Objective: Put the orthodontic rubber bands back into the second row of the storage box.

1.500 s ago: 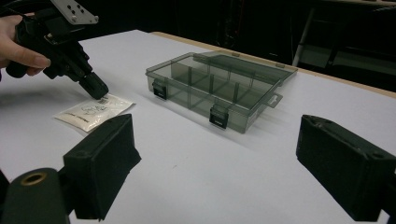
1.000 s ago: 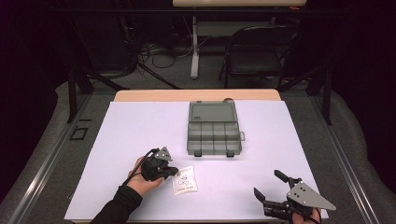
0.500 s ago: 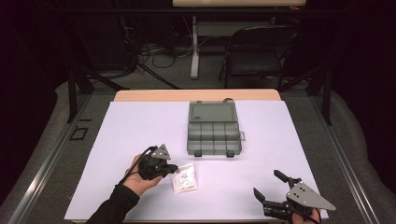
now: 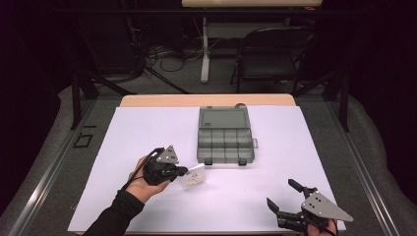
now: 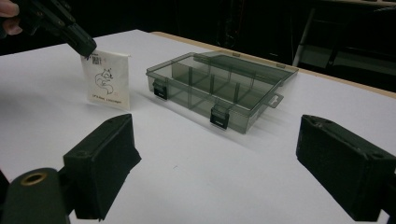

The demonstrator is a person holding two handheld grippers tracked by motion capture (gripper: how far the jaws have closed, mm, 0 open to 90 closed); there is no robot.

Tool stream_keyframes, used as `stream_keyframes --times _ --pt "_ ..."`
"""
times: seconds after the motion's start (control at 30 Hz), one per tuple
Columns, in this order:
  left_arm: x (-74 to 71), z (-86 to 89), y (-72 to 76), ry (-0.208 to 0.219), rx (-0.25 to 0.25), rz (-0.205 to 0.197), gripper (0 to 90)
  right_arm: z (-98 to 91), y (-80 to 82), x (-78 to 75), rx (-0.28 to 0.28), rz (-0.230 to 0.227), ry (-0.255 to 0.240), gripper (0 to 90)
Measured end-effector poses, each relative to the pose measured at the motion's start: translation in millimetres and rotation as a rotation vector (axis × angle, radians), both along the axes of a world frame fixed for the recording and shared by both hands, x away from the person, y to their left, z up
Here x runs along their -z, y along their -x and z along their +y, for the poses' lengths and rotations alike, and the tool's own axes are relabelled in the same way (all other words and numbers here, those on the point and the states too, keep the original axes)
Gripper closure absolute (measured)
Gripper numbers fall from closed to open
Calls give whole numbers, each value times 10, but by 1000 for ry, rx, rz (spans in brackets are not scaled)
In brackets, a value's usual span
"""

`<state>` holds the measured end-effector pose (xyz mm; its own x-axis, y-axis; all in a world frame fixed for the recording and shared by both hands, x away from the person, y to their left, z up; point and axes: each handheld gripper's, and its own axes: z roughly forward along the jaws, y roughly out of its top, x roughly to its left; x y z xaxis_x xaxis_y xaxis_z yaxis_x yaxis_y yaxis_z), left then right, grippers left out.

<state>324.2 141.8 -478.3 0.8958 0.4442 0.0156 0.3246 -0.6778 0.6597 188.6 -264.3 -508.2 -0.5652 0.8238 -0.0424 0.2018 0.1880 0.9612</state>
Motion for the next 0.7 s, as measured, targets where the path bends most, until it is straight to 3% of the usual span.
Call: stream_keyframes --times 0.7 --pt "-310 -65 -106 4 3 -56 885 2 -4 3 -3 0 -2 115"
